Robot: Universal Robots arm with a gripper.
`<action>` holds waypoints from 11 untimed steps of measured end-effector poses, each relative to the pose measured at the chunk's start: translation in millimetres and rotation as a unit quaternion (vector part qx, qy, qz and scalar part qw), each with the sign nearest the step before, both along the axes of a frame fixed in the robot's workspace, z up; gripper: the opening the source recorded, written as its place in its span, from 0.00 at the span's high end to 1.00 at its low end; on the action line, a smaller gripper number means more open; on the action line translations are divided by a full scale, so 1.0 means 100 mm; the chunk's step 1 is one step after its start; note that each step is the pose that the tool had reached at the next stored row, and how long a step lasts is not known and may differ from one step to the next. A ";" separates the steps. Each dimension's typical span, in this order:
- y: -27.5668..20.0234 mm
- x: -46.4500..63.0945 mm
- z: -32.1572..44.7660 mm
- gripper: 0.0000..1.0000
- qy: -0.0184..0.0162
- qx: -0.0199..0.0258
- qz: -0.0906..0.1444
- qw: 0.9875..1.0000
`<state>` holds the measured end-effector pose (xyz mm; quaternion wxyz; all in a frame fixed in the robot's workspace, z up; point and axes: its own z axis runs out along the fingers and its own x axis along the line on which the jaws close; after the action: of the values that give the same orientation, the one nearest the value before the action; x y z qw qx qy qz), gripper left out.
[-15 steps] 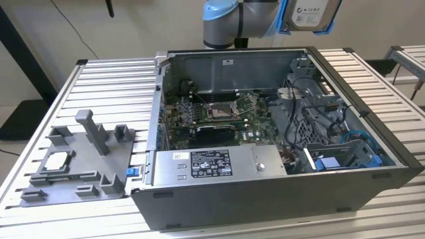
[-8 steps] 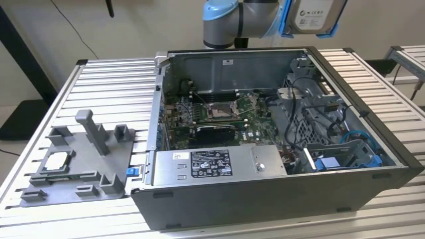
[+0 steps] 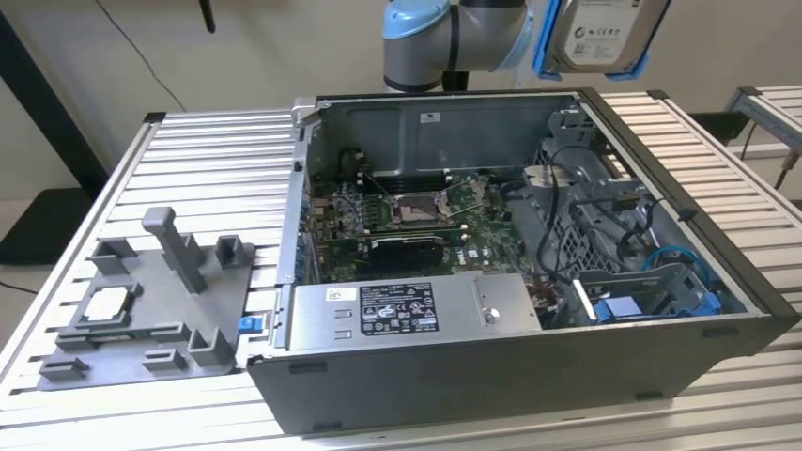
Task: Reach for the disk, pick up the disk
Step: 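Pick up the disk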
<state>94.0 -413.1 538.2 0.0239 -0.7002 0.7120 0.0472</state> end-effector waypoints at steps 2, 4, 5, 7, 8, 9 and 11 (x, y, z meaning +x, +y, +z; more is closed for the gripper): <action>-0.049 0.00 0.000 1.00 0.000 0.000 0.000 1.000; -0.101 0.00 0.000 1.00 0.000 0.000 0.000 1.000; -0.129 0.00 0.000 1.00 0.000 0.000 0.000 1.000; -0.189 0.00 0.000 1.00 0.000 0.000 0.000 1.000; -0.218 0.00 0.000 1.00 0.000 0.000 0.000 1.000; -0.246 0.00 0.000 1.00 0.000 0.000 0.000 1.000; -0.297 0.00 0.000 1.00 0.000 0.000 0.000 1.000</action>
<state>94.0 -442.8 538.2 0.0239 -0.7002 0.7120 0.0472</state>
